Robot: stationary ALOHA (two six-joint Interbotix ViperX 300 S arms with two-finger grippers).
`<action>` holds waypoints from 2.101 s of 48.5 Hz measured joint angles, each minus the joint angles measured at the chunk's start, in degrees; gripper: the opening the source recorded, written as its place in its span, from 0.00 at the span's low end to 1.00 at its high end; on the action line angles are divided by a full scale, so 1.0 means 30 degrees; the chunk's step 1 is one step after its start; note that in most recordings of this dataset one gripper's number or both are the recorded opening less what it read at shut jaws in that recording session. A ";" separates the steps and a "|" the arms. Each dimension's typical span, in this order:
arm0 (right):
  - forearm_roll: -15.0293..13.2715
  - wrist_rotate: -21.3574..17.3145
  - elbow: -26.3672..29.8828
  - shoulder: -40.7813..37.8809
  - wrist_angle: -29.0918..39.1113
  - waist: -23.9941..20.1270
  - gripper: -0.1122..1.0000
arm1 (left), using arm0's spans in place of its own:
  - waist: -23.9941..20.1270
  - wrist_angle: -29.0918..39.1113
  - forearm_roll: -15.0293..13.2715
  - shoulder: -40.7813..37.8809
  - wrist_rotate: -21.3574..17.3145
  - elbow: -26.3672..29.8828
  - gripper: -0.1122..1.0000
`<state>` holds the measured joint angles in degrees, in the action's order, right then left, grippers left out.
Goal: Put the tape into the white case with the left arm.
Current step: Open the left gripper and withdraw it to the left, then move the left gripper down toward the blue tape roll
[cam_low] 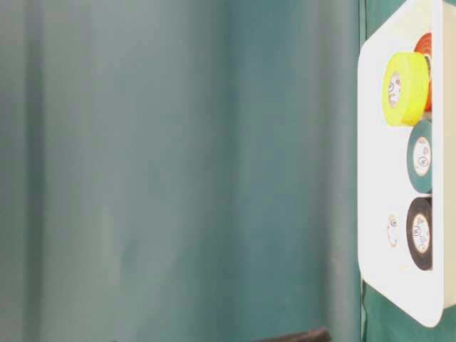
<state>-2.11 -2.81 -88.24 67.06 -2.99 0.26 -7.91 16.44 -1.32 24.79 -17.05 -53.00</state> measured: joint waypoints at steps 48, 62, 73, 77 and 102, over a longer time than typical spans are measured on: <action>0.0000 0.0000 0.0000 0.0000 0.0000 0.0000 0.02 | 0.4189 0.0410 -0.0059 0.5859 0.1699 -0.4307 0.96; -0.0029 0.0029 0.0000 0.0000 0.0000 0.0000 0.02 | 0.4600 0.0439 -0.0059 0.7441 0.1758 -0.4922 0.96; -0.0029 0.0000 0.0000 0.0000 0.0000 0.0000 0.02 | 0.4600 0.0439 -0.0059 0.7178 0.1758 -0.4922 0.96; -0.0059 0.0000 0.0000 0.0000 0.0000 0.0000 0.02 | 0.4629 0.0410 -0.0029 0.7002 0.1787 -0.4922 0.96; -0.0088 0.0000 0.0000 0.0000 0.0000 0.0000 0.02 | 0.8057 0.1289 -0.0059 0.6797 0.4131 -0.4922 0.91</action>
<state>-2.37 -2.81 -88.24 67.06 -2.99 0.26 16.26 20.30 -1.49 45.18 -4.66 -67.76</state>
